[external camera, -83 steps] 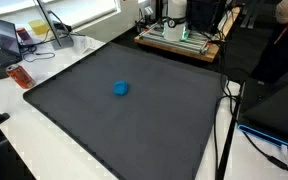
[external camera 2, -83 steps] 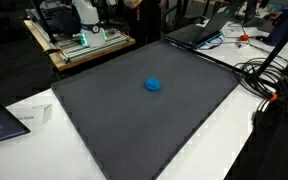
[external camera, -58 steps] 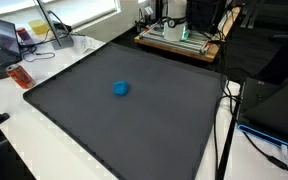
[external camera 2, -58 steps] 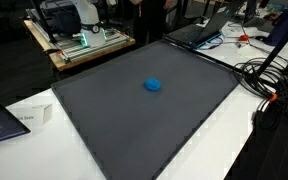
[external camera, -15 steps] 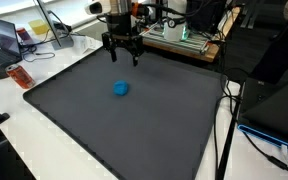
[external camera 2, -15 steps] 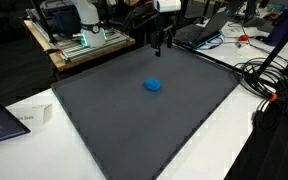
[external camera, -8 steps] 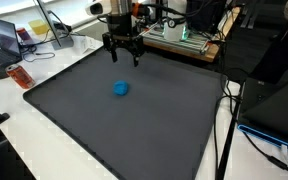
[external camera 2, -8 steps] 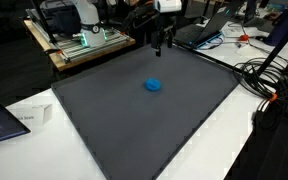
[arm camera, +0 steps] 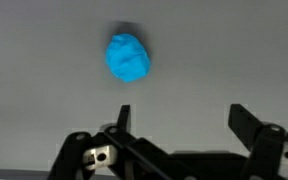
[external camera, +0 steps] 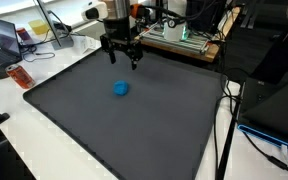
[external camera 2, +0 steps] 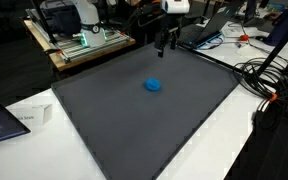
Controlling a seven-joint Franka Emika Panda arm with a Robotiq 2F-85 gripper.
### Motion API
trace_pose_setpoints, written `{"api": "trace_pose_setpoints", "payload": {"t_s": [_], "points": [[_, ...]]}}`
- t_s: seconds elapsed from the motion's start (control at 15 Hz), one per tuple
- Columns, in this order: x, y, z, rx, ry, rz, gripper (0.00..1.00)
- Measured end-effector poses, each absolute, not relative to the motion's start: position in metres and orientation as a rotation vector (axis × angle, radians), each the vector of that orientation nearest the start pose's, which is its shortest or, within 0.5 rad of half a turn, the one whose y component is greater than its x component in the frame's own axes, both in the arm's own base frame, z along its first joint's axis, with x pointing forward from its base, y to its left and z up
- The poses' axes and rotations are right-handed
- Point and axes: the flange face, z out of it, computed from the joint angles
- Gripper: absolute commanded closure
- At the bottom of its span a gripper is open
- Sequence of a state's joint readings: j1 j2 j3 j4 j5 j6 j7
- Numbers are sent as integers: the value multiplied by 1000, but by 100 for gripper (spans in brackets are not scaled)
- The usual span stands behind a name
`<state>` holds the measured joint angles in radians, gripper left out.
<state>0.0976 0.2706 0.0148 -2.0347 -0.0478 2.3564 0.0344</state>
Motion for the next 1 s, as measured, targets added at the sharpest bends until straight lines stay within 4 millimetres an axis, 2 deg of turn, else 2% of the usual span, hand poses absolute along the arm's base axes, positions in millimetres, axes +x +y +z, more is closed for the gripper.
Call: {"api": "trace_pose_setpoints", "payload": {"t_s": [0.47, 0.73, 1.0], "points": [[622, 75, 303, -3225, -142, 123, 0], [647, 84, 287, -3250, -112, 203, 0], [671, 83, 263, -3295, -60, 283, 0]]}}
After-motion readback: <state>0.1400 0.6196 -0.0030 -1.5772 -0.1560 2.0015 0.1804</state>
